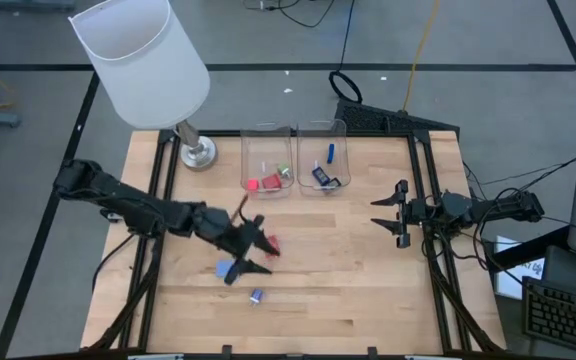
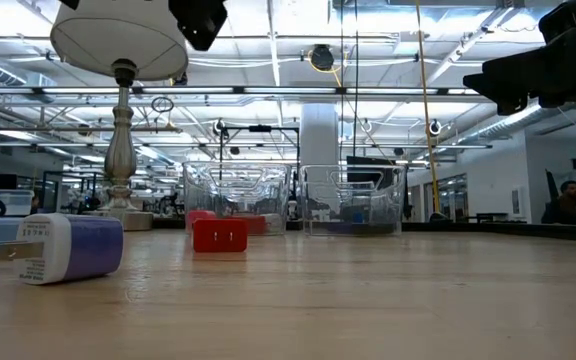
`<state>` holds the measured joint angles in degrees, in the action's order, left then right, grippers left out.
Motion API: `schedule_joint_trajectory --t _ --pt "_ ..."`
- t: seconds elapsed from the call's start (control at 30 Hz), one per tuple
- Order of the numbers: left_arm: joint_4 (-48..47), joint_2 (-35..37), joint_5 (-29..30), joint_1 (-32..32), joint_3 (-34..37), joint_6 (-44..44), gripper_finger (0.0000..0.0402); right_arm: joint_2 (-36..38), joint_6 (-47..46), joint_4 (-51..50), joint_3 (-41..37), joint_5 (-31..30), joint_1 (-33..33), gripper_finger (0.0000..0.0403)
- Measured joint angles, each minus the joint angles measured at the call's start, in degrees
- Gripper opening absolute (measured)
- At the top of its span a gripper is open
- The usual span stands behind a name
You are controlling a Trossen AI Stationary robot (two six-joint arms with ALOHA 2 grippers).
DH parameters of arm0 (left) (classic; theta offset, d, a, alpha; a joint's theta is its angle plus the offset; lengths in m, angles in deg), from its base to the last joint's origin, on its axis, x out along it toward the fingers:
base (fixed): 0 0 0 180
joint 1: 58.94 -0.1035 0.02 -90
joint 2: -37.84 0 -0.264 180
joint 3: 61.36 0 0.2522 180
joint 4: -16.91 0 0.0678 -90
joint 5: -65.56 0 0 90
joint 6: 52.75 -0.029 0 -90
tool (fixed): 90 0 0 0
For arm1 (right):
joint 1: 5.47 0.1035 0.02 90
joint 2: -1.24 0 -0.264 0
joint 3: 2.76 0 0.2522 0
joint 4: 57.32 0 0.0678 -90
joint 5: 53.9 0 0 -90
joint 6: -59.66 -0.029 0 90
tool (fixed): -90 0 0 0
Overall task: Pick & Place Office items
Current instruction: Put the red charger adapter into the left transparent bin
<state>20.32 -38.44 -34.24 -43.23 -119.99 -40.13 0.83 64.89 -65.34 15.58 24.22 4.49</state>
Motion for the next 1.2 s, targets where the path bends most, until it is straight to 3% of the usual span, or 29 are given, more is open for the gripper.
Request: schedule_joint_trajectory --t 0.2,0.27,0.47,0.57,0.73,0.9,1.2 --pt "8.63 -6.73 1.40 6.71 -0.27 3.41 0.0245 0.00 -0.01 0.00 0.00 0.00 0.00 0.0205" --pt "6.95 -7.68 4.32 8.97 -1.51 1.14 0.0243 0.01 -0.01 0.00 0.00 0.00 0.00 0.0204" --pt "-11.85 -7.73 29.58 14.23 -4.90 1.85 0.0232 0.01 0.00 -0.02 0.01 0.00 -0.01 0.0207" --pt "-17.92 -7.77 36.20 15.10 -4.90 8.63 0.0228 0.02 -0.01 0.00 0.00 0.00 0.00 0.0207" --pt "-28.94 -8.45 37.08 15.01 -4.63 21.77 0.0228 0.00 -0.02 -0.02 0.00 0.00 0.00 0.0205" --pt "-29.74 -13.52 39.83 13.86 -2.91 27.93 0.0227 0.00 -0.02 -0.02 0.00 -0.02 0.00 0.0206" --pt "-25.43 -22.04 38.52 8.28 -2.92 18.09 0.0227 0.00 0.00 -0.15 0.02 0.00 0.00 0.0207"
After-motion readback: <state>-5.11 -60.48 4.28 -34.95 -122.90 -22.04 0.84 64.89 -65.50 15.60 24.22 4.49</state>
